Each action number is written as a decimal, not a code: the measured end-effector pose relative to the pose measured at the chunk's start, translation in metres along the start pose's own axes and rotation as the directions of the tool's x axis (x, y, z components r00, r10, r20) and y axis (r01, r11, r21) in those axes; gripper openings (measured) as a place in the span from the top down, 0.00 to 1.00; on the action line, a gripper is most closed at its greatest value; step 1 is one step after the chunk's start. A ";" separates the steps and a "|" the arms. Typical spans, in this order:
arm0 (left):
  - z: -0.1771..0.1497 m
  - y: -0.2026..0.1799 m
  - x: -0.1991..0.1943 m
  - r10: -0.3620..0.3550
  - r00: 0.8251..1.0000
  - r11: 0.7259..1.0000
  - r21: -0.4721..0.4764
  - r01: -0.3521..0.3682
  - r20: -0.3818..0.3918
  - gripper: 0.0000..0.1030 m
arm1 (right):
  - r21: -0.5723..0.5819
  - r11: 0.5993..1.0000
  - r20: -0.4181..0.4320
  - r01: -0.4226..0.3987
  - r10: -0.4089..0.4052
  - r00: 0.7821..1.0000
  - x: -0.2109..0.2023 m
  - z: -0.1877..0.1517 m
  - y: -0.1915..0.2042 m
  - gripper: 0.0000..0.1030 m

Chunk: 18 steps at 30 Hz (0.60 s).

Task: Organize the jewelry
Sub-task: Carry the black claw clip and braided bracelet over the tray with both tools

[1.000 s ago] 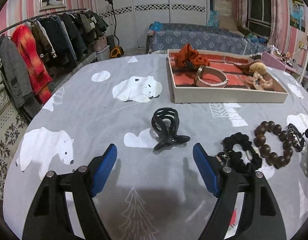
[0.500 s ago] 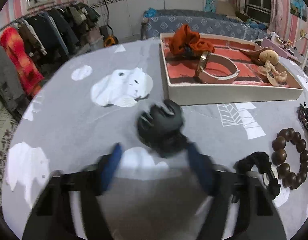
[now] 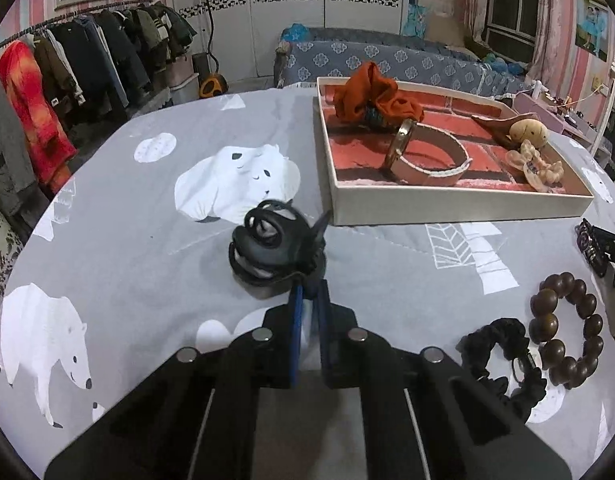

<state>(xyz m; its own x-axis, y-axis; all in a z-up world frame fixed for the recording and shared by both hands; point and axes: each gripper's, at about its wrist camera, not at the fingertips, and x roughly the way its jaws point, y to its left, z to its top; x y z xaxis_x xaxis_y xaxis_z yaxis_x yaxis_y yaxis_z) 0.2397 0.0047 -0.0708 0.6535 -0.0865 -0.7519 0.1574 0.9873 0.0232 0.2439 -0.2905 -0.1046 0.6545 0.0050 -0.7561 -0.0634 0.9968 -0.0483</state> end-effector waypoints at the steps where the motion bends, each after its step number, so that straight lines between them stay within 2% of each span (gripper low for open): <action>1: 0.000 0.000 -0.001 0.001 1.000 1.000 0.002 -0.001 0.009 0.94 | 0.003 1.000 0.004 0.000 0.000 1.000 -0.001 0.000 0.000 0.92; 7: 0.000 -0.001 -0.010 -0.010 0.999 1.000 0.004 0.010 0.052 0.97 | 0.024 1.000 0.035 -0.006 0.005 0.999 -0.010 -0.004 -0.003 0.92; 18: -0.002 -0.002 -0.015 -0.005 0.997 1.000 0.003 0.004 0.078 0.97 | 0.046 0.999 0.051 -0.025 0.022 0.998 -0.016 -0.007 -0.006 0.92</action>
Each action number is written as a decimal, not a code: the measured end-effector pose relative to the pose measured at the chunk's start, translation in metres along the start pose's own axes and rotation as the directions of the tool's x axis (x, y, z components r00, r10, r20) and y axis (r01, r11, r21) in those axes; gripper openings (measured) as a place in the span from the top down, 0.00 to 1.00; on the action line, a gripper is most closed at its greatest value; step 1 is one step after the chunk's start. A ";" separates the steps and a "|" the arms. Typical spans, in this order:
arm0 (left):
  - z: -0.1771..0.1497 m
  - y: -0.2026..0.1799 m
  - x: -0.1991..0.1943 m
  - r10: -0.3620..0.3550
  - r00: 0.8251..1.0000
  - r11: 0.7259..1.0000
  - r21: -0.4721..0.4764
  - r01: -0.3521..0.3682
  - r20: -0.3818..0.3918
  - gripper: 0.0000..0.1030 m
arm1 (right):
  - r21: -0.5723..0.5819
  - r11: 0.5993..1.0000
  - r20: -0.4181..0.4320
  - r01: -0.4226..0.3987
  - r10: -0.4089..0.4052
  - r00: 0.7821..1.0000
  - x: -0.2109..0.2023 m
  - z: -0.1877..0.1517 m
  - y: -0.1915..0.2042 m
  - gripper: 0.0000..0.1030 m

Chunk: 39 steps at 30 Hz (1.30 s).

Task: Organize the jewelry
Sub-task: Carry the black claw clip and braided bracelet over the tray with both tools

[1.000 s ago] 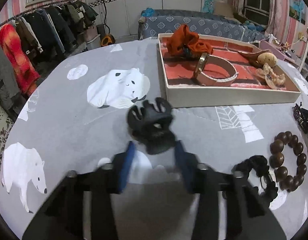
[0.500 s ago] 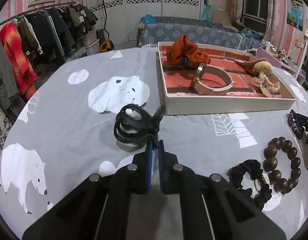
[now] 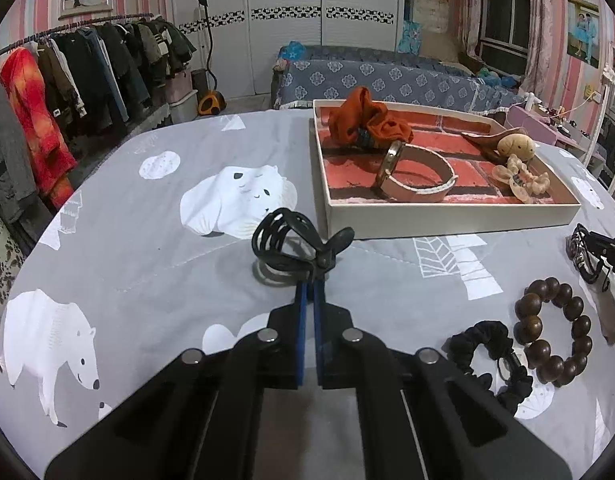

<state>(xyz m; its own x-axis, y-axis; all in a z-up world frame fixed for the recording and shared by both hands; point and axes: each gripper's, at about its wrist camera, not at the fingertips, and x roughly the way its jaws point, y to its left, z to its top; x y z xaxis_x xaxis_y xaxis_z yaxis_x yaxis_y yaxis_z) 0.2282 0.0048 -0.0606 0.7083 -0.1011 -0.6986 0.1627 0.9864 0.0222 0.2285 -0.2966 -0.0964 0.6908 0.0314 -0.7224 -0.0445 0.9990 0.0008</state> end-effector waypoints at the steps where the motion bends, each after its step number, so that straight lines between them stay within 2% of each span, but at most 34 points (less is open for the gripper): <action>1: -0.001 -0.001 -0.002 0.004 1.000 1.000 0.006 -0.004 0.006 0.97 | 0.002 1.000 0.000 -0.002 0.002 1.000 0.000 -0.001 0.000 0.92; 9: 0.005 -0.006 -0.020 0.004 0.998 1.000 0.026 -0.006 0.063 0.97 | 0.005 1.000 0.011 -0.020 0.020 1.000 -0.003 0.000 -0.001 0.92; 15: 0.022 -0.014 -0.044 0.008 0.994 0.999 0.039 -0.012 0.106 0.97 | -0.009 1.000 0.082 -0.028 0.028 0.996 -0.036 0.014 0.008 0.92; 20: 0.061 -0.020 -0.070 0.025 0.984 0.998 0.051 -0.035 0.176 0.97 | -0.028 0.999 0.155 -0.030 0.034 0.987 -0.074 0.040 0.015 0.92; 23: 0.088 -0.024 -0.077 0.012 0.977 0.999 0.047 -0.022 0.211 0.97 | -0.035 0.999 0.198 -0.032 0.038 0.980 -0.091 0.063 0.017 0.92; 29: 0.136 -0.030 -0.066 -0.049 0.969 0.999 -0.009 0.052 0.244 0.97 | -0.022 0.998 0.262 -0.065 0.068 0.963 -0.099 0.103 0.023 0.92; 32: 0.150 -0.043 -0.061 -0.048 0.963 0.999 0.004 0.049 0.267 0.97 | -0.019 0.996 0.282 -0.084 0.086 0.956 -0.095 0.123 0.027 0.92; 36: 0.155 -0.057 -0.044 -0.067 0.958 0.998 0.002 0.069 0.277 0.97 | -0.011 0.994 0.301 -0.107 0.106 0.948 -0.078 0.140 0.027 0.92; 39: 0.148 -0.065 -0.020 -0.086 0.958 0.996 0.015 0.085 0.273 0.97 | 0.007 0.992 0.292 -0.125 0.118 0.949 -0.054 0.137 0.023 0.92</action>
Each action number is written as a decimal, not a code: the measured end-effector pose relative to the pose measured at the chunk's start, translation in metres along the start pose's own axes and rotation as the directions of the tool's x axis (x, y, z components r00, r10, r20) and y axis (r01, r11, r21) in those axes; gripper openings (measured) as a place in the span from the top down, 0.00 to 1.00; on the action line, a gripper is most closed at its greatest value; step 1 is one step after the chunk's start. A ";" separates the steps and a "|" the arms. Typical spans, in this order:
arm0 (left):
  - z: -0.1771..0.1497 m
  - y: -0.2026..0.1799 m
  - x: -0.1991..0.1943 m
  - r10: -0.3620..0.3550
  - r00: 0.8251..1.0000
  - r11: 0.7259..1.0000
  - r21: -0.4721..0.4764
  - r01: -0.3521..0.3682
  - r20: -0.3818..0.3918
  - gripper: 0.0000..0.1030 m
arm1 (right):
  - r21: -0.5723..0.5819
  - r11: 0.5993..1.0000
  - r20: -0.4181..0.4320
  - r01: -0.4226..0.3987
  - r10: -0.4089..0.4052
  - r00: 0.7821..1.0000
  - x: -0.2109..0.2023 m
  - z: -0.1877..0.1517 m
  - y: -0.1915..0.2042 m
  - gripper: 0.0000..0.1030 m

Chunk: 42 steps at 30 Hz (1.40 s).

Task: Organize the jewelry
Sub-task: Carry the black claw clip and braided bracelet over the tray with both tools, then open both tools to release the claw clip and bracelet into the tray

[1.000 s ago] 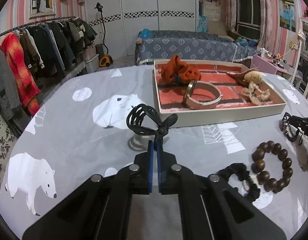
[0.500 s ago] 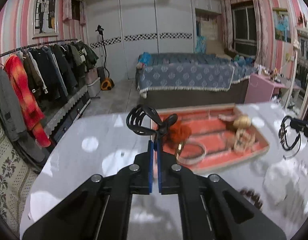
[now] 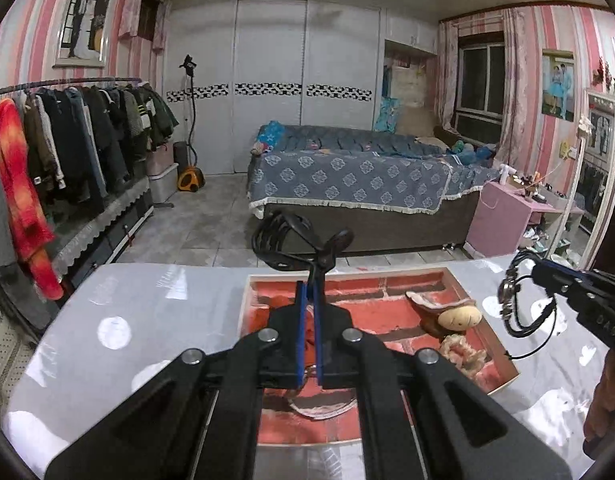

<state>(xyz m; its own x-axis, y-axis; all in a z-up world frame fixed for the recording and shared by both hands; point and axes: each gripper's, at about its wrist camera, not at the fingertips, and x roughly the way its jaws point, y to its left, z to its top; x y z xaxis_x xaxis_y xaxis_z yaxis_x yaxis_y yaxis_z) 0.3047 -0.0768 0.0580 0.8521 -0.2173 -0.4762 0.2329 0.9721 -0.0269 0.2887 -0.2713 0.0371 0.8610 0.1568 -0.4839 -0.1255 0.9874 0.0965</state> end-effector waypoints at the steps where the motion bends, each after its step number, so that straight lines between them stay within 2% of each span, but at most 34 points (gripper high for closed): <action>1: -0.003 -0.002 0.005 -0.004 1.000 1.000 0.012 0.004 -0.007 0.97 | -0.001 1.000 -0.034 0.004 -0.004 0.999 0.014 -0.006 -0.002 0.92; 4: -0.016 -0.010 0.027 -0.010 0.998 1.000 0.024 0.011 -0.057 0.97 | -0.022 0.999 -0.088 0.038 -0.040 0.995 0.038 -0.021 -0.010 0.92; 11: -0.036 -0.020 0.048 -0.022 0.993 0.999 0.030 0.026 -0.120 0.97 | 0.013 0.999 -0.150 0.037 -0.035 0.988 0.059 -0.037 -0.024 0.92; 25: -0.055 -0.024 0.062 -0.021 0.984 0.999 0.039 0.029 -0.176 0.97 | 0.009 0.999 -0.179 0.031 -0.029 0.983 0.066 -0.042 -0.021 0.92; 30: -0.065 -0.019 0.072 -0.026 0.977 0.999 0.015 0.030 -0.209 0.97 | 0.007 0.999 -0.199 0.037 -0.035 0.979 0.072 -0.046 -0.022 0.91; 42: -0.068 -0.013 0.068 -0.021 0.978 1.000 0.006 0.023 -0.208 0.96 | 0.020 0.998 -0.202 0.060 -0.054 0.978 0.077 -0.053 -0.027 0.86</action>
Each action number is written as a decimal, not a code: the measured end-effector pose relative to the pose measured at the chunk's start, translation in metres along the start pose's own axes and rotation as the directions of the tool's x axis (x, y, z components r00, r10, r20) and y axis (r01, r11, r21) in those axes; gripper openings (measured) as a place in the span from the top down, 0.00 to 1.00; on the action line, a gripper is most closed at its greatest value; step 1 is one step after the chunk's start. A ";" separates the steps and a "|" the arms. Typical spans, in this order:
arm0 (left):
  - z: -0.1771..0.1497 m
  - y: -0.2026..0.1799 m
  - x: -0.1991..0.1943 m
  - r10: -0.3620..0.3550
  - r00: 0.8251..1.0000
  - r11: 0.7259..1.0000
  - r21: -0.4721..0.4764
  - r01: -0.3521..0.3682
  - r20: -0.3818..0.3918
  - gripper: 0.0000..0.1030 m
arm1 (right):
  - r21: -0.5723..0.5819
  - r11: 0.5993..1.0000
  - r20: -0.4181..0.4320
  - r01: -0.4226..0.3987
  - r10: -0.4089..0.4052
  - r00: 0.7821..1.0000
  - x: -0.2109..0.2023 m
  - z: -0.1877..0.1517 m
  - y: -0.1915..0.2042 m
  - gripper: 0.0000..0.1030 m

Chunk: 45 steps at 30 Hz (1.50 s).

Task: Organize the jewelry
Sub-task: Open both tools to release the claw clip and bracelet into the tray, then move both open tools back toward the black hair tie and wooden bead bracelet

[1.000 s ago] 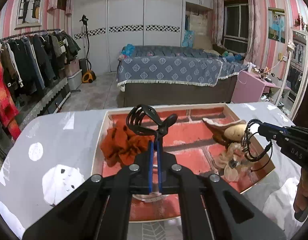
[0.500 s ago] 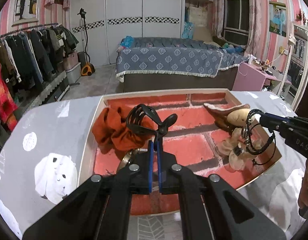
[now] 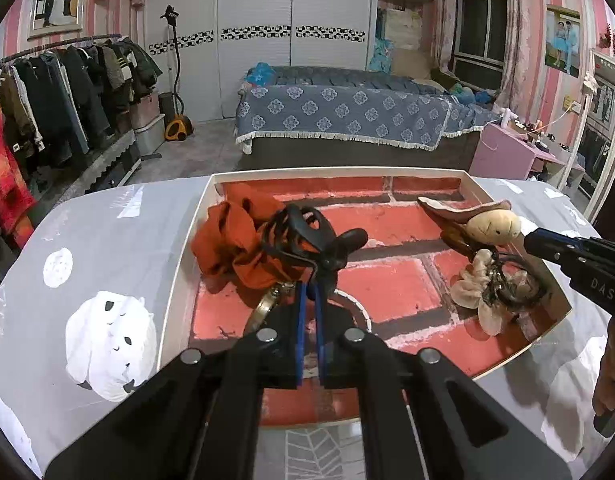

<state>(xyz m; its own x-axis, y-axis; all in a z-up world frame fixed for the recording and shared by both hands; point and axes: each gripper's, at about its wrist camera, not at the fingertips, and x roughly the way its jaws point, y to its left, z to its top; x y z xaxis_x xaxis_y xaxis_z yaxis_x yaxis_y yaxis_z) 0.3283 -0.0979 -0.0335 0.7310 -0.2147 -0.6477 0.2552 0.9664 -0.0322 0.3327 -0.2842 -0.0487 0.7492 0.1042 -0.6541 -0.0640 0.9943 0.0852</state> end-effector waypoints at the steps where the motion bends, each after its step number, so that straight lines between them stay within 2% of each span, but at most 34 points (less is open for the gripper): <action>1: 0.001 0.001 -0.001 -0.001 1.000 1.000 0.000 0.001 0.000 0.96 | 0.001 1.000 0.003 0.000 0.000 1.000 -0.001 0.000 0.000 0.85; 7: 0.003 0.001 -0.011 -0.010 1.000 1.000 0.008 0.010 0.011 0.94 | 0.000 1.000 0.050 -0.003 0.003 0.999 -0.021 0.008 0.000 0.77; 9: 0.005 0.003 -0.017 -0.004 1.000 1.000 0.005 0.004 0.023 0.75 | 0.001 1.000 0.081 -0.006 0.006 0.997 -0.033 0.013 0.001 0.74; 10: 0.006 0.004 -0.020 0.007 0.999 1.000 -0.001 -0.007 0.035 0.52 | 0.000 1.000 0.097 -0.007 0.007 0.995 -0.040 0.015 0.001 0.72; 11: 0.007 0.005 -0.025 0.017 0.998 1.000 -0.010 -0.017 0.054 0.47 | 0.000 1.000 0.097 -0.007 0.007 0.995 -0.040 0.015 0.001 0.70; 18: 0.025 0.009 -0.061 0.020 0.992 1.000 -0.022 -0.018 0.123 0.47 | -0.002 1.000 0.169 -0.017 0.017 0.985 -0.075 0.027 0.003 0.64; 21: 0.023 0.012 -0.078 0.031 0.990 0.999 -0.030 -0.027 0.135 0.39 | -0.007 1.000 0.217 -0.004 0.006 0.976 -0.099 0.030 0.005 0.55; 24: 0.012 0.014 -0.094 0.078 0.989 0.997 0.019 -0.081 0.124 0.39 | -0.024 1.000 0.231 -0.005 0.010 0.973 -0.117 0.024 0.010 0.50; 26: 0.000 0.022 -0.106 0.089 0.989 0.996 0.010 -0.090 0.120 0.39 | -0.052 0.999 0.239 0.016 -0.003 0.971 -0.128 0.014 0.016 0.42; 28: -0.013 0.028 -0.115 0.086 0.990 0.996 -0.007 -0.086 0.114 0.38 | -0.064 0.997 0.240 0.033 -0.017 0.971 -0.135 0.003 0.018 0.38; 36: -0.066 0.027 -0.142 0.089 0.990 0.996 -0.013 -0.088 0.110 0.35 | -0.054 0.998 0.193 0.041 -0.030 0.981 -0.150 -0.061 0.024 0.35; 40: -0.085 0.030 -0.134 0.095 0.991 0.994 -0.055 -0.090 0.097 0.33 | -0.003 0.999 0.225 0.035 -0.033 0.974 -0.157 -0.086 0.025 0.31; 42: -0.093 0.031 -0.127 0.076 0.994 0.994 -0.082 -0.069 0.083 0.33 | 0.030 0.999 0.257 0.032 -0.038 0.966 -0.156 -0.095 0.020 0.29; 45: -0.095 0.032 -0.124 0.083 0.993 0.994 -0.071 -0.077 0.080 0.33 | 0.052 0.999 0.228 0.009 -0.021 0.973 -0.148 -0.101 0.016 0.29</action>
<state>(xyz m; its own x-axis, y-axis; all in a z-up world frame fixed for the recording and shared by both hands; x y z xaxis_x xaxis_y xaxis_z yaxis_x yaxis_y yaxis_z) 0.1852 -0.0270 -0.0264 0.7982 -0.1445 -0.5848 0.1522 0.9877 -0.0363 0.1547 -0.2820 -0.0265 0.8810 0.0757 -0.4670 -0.0227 0.9928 0.1180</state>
